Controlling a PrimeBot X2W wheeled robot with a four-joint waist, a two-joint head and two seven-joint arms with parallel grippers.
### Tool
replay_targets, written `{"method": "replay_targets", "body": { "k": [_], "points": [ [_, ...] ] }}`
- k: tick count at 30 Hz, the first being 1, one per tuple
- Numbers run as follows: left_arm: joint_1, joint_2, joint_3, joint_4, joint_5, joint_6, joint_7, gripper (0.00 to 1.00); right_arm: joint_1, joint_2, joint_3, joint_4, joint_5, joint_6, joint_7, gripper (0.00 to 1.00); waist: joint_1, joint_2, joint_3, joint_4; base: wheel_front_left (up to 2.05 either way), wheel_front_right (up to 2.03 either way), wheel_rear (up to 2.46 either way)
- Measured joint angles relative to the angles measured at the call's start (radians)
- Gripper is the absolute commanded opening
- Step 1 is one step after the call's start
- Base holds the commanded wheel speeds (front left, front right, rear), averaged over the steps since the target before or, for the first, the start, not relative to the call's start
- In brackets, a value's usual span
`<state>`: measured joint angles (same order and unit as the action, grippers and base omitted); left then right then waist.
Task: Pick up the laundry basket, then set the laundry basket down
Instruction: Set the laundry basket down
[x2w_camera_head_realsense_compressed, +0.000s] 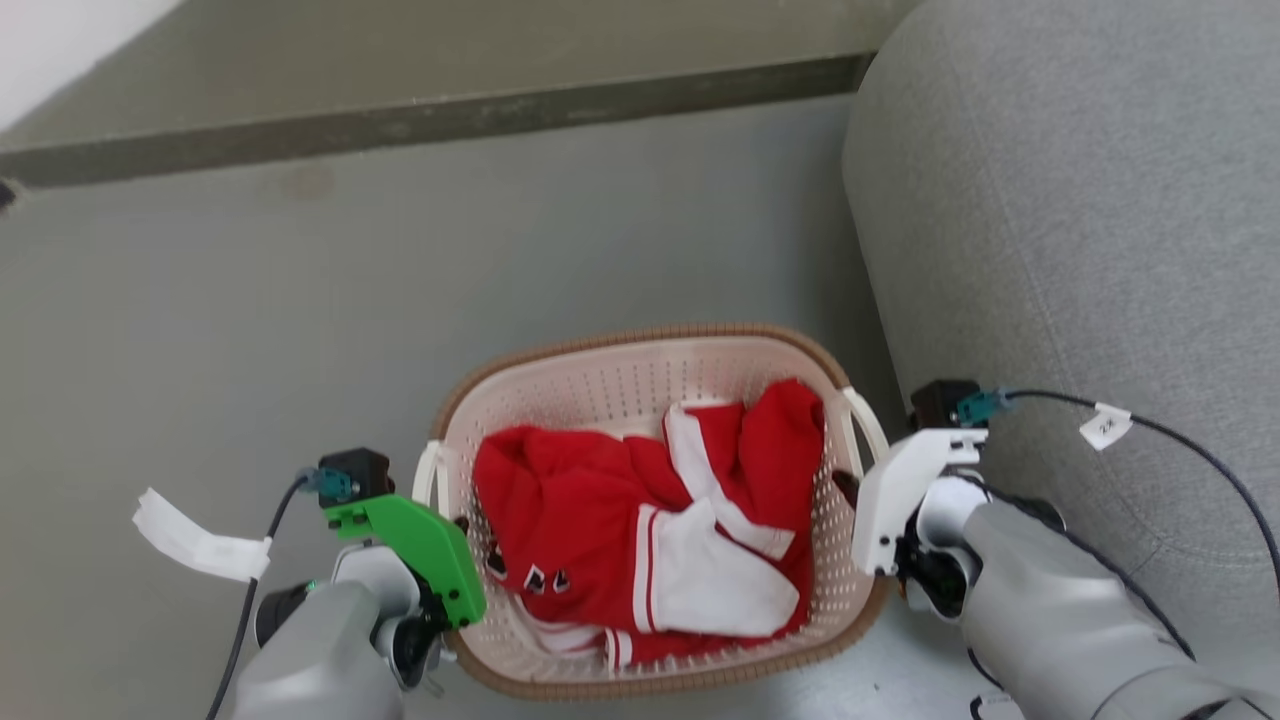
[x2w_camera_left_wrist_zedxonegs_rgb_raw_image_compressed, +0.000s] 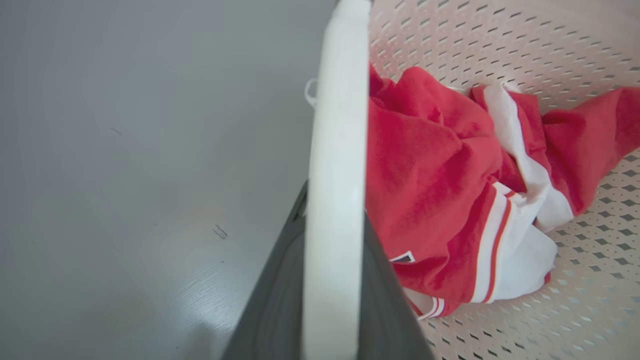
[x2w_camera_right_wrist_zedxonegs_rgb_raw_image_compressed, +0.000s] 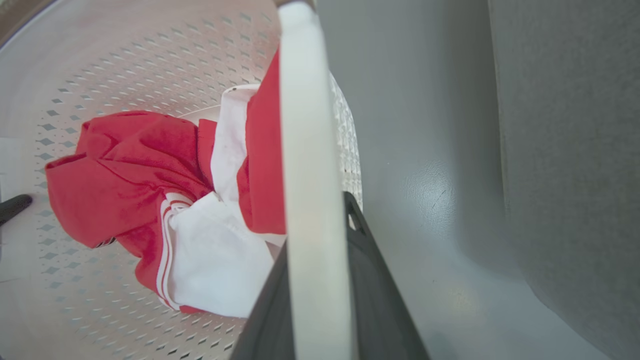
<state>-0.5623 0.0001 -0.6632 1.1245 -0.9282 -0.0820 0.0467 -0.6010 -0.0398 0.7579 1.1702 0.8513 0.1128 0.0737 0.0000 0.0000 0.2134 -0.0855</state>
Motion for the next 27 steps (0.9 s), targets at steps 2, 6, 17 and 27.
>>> {"method": "replay_targets", "body": {
  "k": [2,6,17,27],
  "points": [
    [-0.017,0.001,0.000,-0.001,0.001,0.003,-0.012,0.00,-0.020,-0.001,0.000,-0.001,-0.002,0.000,-0.009,0.00,0.0000,0.0000,0.022,0.000,0.00,0.00,0.00],
    [-0.050,0.002,0.004,-0.005,0.012,0.004,-0.051,0.00,-0.062,-0.001,0.001,-0.003,-0.017,-0.009,-0.041,0.00,0.0000,0.0000,0.080,0.001,0.00,0.00,0.00],
    [-0.140,0.017,0.004,-0.009,0.034,0.004,-0.105,0.00,-0.140,-0.003,0.001,-0.018,-0.034,-0.010,-0.107,0.00,0.0000,0.0000,0.217,0.005,0.00,0.00,0.00],
    [-0.214,0.030,0.009,-0.009,0.039,0.004,-0.145,0.00,-0.189,-0.006,-0.002,-0.041,-0.033,-0.010,-0.160,0.00,0.0000,0.0000,0.345,0.007,0.00,0.00,0.00]
  ]
}}
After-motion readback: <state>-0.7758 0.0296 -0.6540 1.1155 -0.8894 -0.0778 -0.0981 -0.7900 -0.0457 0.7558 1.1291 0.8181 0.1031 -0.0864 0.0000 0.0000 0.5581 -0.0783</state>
